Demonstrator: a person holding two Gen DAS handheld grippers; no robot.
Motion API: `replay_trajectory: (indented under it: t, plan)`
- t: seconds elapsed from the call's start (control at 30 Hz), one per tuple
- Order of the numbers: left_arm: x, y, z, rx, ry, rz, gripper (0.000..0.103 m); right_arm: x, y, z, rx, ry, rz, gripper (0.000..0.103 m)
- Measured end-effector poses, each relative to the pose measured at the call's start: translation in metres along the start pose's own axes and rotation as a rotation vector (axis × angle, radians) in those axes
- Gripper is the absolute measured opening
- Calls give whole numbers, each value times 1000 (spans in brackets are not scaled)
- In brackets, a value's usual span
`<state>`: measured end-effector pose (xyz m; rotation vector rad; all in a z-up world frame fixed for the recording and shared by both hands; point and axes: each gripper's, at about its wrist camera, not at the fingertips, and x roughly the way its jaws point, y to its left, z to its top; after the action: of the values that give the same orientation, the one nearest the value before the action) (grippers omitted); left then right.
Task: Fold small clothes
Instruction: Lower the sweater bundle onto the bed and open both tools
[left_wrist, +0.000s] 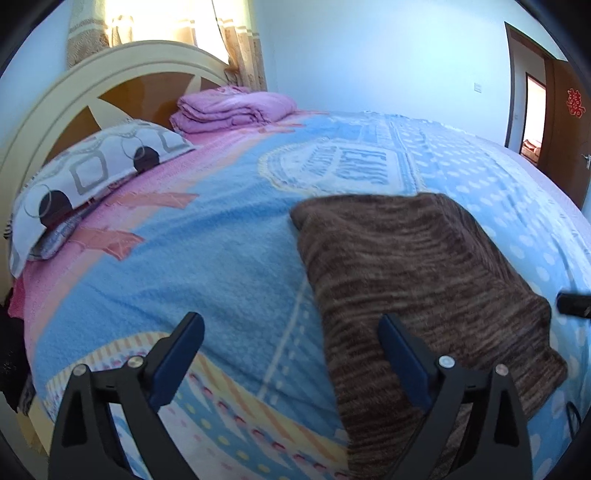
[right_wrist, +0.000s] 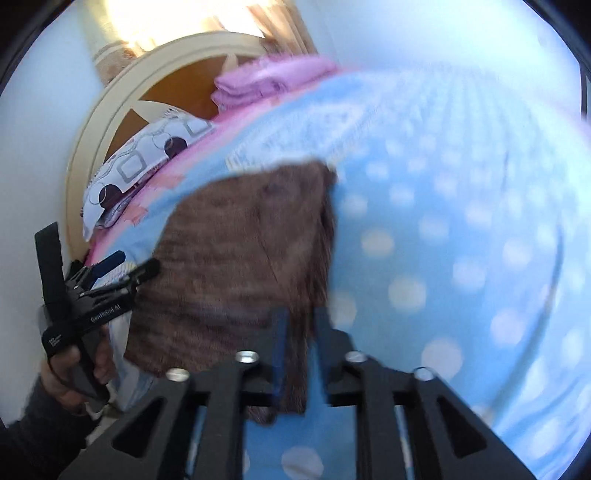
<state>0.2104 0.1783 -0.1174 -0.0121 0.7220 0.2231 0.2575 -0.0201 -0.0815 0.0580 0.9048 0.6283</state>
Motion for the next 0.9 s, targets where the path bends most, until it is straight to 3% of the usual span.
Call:
replay_trajectory:
  t: [0.07,0.17,0.27,0.3,0.5,0.63,0.77,0.9]
  plan:
    - [6,2,2,-11,9,6,98,4,16,12,-57,-21,32,35]
    - [16,2,4,-25,20,34,103,31,40,21,-160,38,67,35]
    - [26,-1,4,-10,53,31,103,62,37,12,-216,102,-109,34]
    - [30,-3,3,0,66,24,103,66,32,9,-205,115,-112,34]
    - [41,-10,4,8,69,11,103,64,28,-2,-242,60,-141,32]
    - [43,-1,3,-40,92,-45,103,70,10,1,-153,33,-77,33]
    - [21,-2,-2,-38,63,-28,103,57,13,-6,-148,-13,-75,36]
    - [-23,-6,-6,-7,-2,-33,103,17,29,-13,-114,-74,-85,47]
